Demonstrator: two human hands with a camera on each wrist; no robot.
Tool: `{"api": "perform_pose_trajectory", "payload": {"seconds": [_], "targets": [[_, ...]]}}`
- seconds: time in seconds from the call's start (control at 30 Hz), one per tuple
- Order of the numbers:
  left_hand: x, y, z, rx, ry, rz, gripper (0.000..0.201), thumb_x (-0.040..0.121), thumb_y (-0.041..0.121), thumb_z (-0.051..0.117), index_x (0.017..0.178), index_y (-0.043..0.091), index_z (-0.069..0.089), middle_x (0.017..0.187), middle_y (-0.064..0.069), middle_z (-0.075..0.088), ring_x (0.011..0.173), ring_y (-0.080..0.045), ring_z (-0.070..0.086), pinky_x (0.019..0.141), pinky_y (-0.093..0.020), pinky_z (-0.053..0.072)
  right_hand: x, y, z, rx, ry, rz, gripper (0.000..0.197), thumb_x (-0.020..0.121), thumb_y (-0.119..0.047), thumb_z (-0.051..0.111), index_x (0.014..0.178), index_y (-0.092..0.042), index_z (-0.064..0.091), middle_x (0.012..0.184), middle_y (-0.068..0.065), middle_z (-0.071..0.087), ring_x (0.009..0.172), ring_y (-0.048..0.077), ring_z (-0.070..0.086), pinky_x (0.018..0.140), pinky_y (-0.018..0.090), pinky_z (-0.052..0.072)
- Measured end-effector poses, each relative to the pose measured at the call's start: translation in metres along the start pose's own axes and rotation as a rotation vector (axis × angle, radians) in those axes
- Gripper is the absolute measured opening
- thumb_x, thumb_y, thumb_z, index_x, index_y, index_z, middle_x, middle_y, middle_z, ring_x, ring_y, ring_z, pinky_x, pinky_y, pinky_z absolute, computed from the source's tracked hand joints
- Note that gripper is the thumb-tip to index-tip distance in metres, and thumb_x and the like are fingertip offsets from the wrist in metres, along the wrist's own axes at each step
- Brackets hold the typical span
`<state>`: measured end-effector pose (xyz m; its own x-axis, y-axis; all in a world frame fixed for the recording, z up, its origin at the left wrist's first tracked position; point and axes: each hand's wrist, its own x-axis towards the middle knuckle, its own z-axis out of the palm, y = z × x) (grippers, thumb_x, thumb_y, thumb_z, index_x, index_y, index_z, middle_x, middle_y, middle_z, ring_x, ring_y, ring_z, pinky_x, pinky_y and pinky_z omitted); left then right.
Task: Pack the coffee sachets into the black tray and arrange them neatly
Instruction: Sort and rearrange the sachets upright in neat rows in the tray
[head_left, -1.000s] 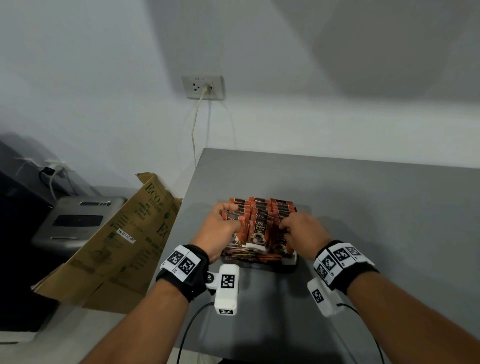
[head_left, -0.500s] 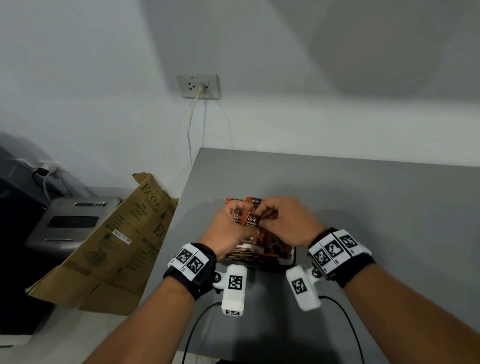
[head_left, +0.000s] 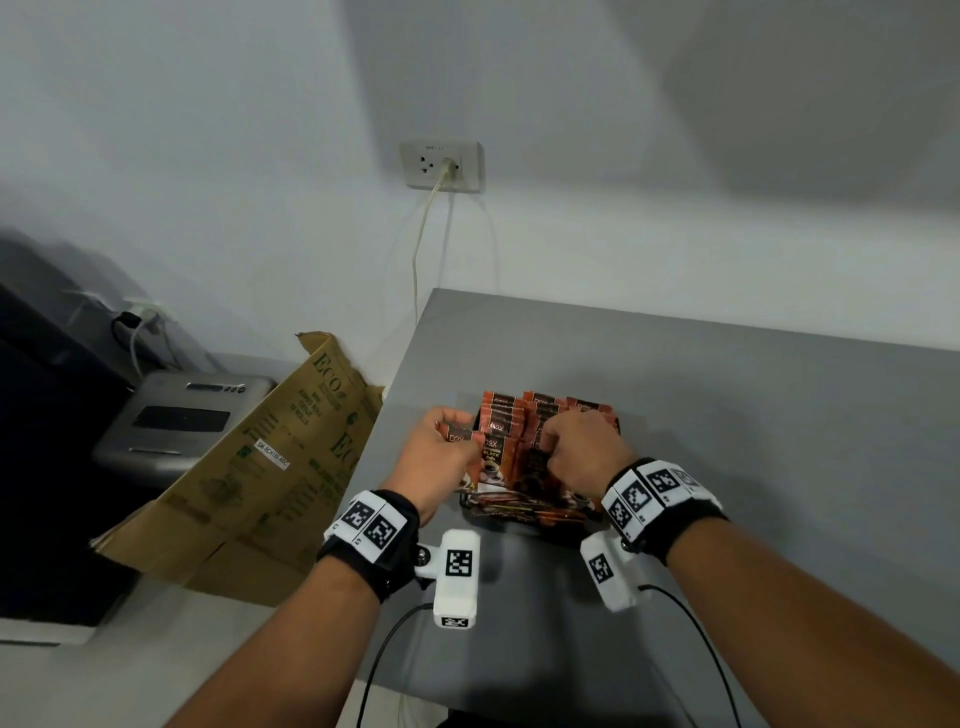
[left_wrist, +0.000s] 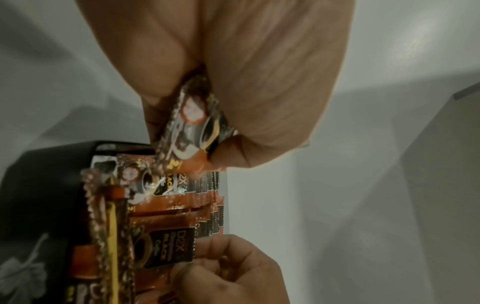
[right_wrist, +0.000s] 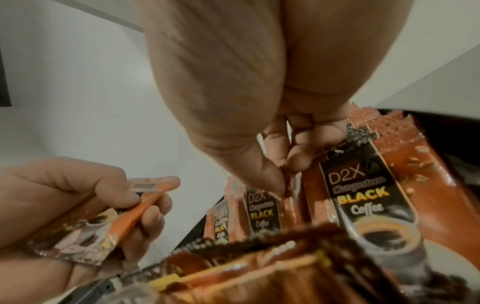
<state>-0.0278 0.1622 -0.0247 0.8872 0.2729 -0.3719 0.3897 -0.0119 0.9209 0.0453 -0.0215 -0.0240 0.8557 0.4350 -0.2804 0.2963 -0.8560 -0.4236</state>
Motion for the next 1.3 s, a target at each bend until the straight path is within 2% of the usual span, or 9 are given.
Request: {"api": "perform_pose_trajectory", "payload": {"seconds": [0.27,0.37,0.53,0.6,0.7,0.83,0.97,1.1,1.3], "targets": [[0.002,-0.006,0.002,0.06,-0.057,0.015,0.044,0.079,-0.012,0.07,0.11,0.017,0.059,0.093,-0.016,0.075,0.076,-0.029,0.071,0.07,-0.041,0.06,0.002,0.008,0.009,-0.062,0.084,-0.03,0.024,0.088,-0.002,0.063,0.104,-0.017,0.074,0.111,0.004,0.069,0.1,0.021,0.065,0.087,0.031,0.055],[0.002,-0.004,0.005,0.067,-0.086,0.034,0.05,0.075,-0.014,0.073,0.112,0.017,0.06,0.098,-0.013,0.075,0.078,-0.027,0.073,0.074,-0.043,0.061,-0.002,0.003,-0.003,0.091,0.173,-0.081,0.019,0.086,-0.014,0.069,0.104,-0.02,0.074,0.103,-0.002,0.069,0.094,0.014,0.064,0.085,0.027,0.054],[0.003,0.0,0.011,-0.003,-0.162,0.064,0.058,0.067,-0.014,0.079,0.115,0.013,0.061,0.103,-0.018,0.073,0.084,-0.028,0.072,0.079,-0.045,0.06,-0.008,-0.022,-0.021,0.352,0.002,-0.16,0.017,0.084,-0.022,0.073,0.1,-0.026,0.074,0.09,-0.011,0.073,0.083,0.0,0.067,0.078,0.015,0.051],[0.005,0.0,0.011,-0.032,-0.113,0.053,0.051,0.071,-0.009,0.078,0.113,0.013,0.061,0.1,-0.017,0.073,0.081,-0.028,0.072,0.077,-0.045,0.06,-0.002,-0.025,-0.022,0.335,0.022,-0.138,0.014,0.084,-0.014,0.072,0.094,-0.024,0.075,0.084,-0.008,0.074,0.077,0.002,0.068,0.071,0.012,0.05],[0.008,0.001,0.005,-0.069,0.08,0.023,0.023,0.089,-0.004,0.058,0.102,0.015,0.062,0.087,-0.009,0.067,0.068,-0.019,0.064,0.069,-0.038,0.057,0.008,-0.025,-0.019,0.312,0.06,-0.079,0.015,0.085,-0.008,0.071,0.093,-0.02,0.074,0.082,-0.005,0.073,0.077,0.008,0.068,0.064,0.011,0.045],[0.01,0.001,-0.009,-0.125,0.171,-0.035,0.033,0.087,-0.008,0.041,0.098,0.012,0.065,0.084,-0.009,0.056,0.066,-0.019,0.052,0.078,-0.046,0.058,0.017,-0.029,-0.004,0.19,0.028,-0.073,0.014,0.088,-0.005,0.068,0.091,-0.019,0.07,0.087,-0.005,0.069,0.084,0.012,0.067,0.074,0.019,0.05],[0.007,-0.003,-0.017,-0.044,0.186,-0.002,0.029,0.089,-0.005,0.048,0.104,0.014,0.064,0.095,-0.009,0.069,0.071,-0.018,0.06,0.064,-0.035,0.054,0.022,-0.034,0.008,0.083,0.008,-0.087,0.019,0.089,-0.001,0.063,0.09,-0.02,0.068,0.098,-0.002,0.068,0.09,0.016,0.065,0.079,0.026,0.054],[0.003,-0.008,-0.018,-0.018,0.17,0.025,0.028,0.088,-0.009,0.054,0.105,0.011,0.061,0.087,-0.003,0.071,0.064,-0.011,0.065,0.055,-0.025,0.053,0.024,-0.036,0.013,0.039,-0.025,-0.103,0.025,0.089,0.004,0.058,0.095,-0.018,0.07,0.106,0.001,0.067,0.096,0.018,0.064,0.084,0.03,0.056],[0.003,-0.01,-0.014,0.069,0.111,0.098,0.032,0.079,-0.009,0.07,0.098,0.015,0.062,0.087,-0.01,0.074,0.071,-0.019,0.068,0.07,-0.039,0.057,0.015,-0.034,0.001,0.147,0.025,-0.11,0.021,0.09,-0.009,0.061,0.106,-0.018,0.071,0.108,-0.004,0.068,0.098,0.013,0.064,0.087,0.023,0.051]]}}
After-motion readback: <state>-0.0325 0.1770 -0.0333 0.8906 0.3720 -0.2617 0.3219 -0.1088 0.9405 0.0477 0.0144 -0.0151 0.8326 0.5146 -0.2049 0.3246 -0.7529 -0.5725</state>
